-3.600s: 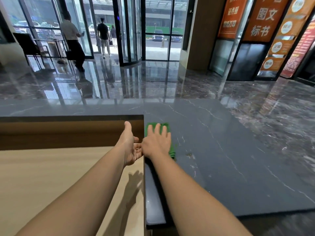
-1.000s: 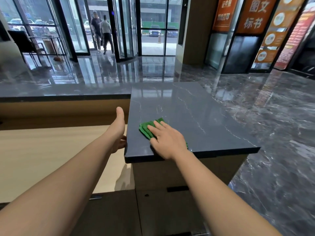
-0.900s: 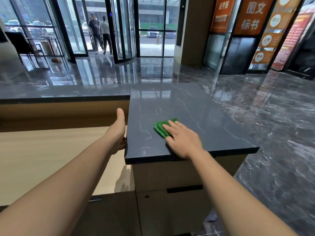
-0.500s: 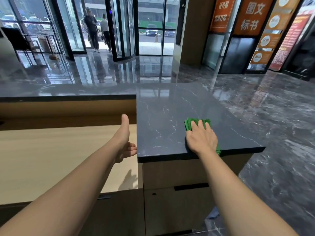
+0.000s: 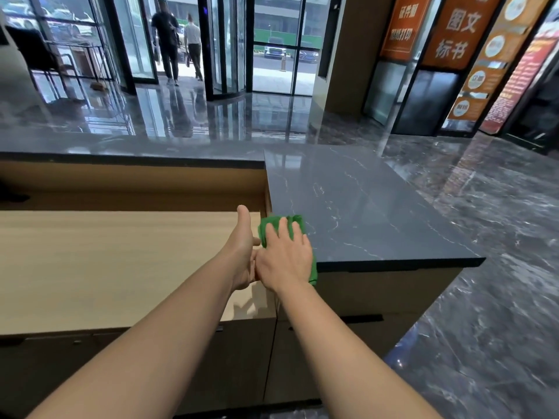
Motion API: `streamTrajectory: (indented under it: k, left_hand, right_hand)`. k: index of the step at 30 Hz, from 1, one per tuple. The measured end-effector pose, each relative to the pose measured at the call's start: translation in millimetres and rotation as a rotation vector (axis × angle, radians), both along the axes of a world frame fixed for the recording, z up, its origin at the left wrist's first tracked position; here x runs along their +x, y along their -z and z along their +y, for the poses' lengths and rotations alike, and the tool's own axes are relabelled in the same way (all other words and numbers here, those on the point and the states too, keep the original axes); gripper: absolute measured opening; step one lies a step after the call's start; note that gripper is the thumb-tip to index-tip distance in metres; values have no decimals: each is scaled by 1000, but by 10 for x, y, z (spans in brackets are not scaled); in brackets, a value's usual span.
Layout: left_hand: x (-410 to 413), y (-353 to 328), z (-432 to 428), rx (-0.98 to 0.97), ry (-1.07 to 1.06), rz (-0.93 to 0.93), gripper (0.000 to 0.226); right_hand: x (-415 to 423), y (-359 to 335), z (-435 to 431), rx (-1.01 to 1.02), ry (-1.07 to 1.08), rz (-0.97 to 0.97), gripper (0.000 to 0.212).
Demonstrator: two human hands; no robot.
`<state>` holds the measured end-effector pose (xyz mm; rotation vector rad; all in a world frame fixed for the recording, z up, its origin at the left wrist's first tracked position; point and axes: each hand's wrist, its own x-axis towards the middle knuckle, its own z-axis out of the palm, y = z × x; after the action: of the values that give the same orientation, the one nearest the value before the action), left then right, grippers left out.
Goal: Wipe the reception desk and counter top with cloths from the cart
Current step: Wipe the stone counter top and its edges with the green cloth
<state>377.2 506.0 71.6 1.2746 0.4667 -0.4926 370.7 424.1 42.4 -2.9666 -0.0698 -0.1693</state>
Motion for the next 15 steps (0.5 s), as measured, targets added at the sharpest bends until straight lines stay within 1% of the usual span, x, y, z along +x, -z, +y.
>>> streamTrajectory:
  k: [2, 4, 7, 9, 12, 15]
  left_hand:
    - [-72, 36, 40, 10, 22, 9, 98]
    - [-125, 89, 46, 43, 10, -27, 93]
    - [-135, 151, 44, 226, 1, -208, 88]
    - [-124, 171, 37, 262, 40, -304, 82]
    - [-105, 198, 29, 144, 153, -327, 85]
    - [-65, 188, 39, 18, 122, -276, 88]
  right_hand:
    - [-52, 8, -48, -119, -148, 9, 55]
    - [-67, -11, -136, -210, -240, 37, 50]
    - [-67, -122, -177, -266, -296, 97, 42]
    - [-53, -184, -151, -266, -297, 151, 41]
    - [-47, -239, -108, -265, -295, 221, 49]
    - [-7, -298, -62, -302, -273, 291, 50]
